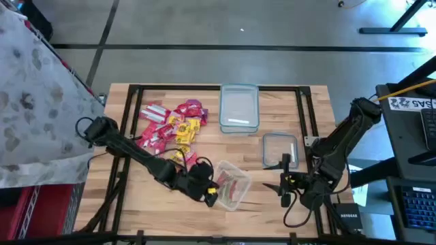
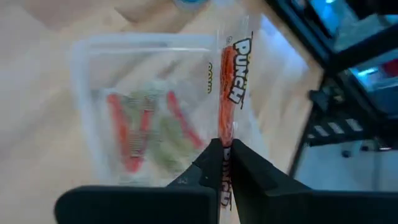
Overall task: Sort candy
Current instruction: Put the red candy into the square transparent food container
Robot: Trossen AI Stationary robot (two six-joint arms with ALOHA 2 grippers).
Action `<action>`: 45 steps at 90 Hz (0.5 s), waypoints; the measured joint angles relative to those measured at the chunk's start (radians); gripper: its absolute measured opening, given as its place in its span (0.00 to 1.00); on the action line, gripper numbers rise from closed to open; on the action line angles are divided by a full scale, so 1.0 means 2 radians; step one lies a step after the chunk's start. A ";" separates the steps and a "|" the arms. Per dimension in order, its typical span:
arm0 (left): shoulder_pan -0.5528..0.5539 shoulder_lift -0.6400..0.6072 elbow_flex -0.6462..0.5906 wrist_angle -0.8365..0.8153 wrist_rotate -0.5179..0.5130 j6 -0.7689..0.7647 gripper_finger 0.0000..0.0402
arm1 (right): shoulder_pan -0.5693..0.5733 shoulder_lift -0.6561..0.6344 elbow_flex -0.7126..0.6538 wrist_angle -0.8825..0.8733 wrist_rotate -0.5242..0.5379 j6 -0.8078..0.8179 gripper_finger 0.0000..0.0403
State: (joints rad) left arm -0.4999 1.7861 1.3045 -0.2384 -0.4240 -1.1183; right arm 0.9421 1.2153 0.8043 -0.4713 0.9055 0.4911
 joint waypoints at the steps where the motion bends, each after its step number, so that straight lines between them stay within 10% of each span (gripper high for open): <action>1: 0.000 0.002 0.000 0.004 0.001 0.000 0.01 | 0.000 0.000 0.000 0.000 0.000 0.000 0.62; 45: 0.036 0.030 -0.002 0.035 0.009 -0.011 0.08 | 0.000 0.000 0.000 0.002 0.000 0.001 0.62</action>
State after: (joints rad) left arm -0.4282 1.8469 1.2999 -0.1682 -0.4062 -1.1397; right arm 0.9421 1.2156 0.8043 -0.4680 0.9054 0.4931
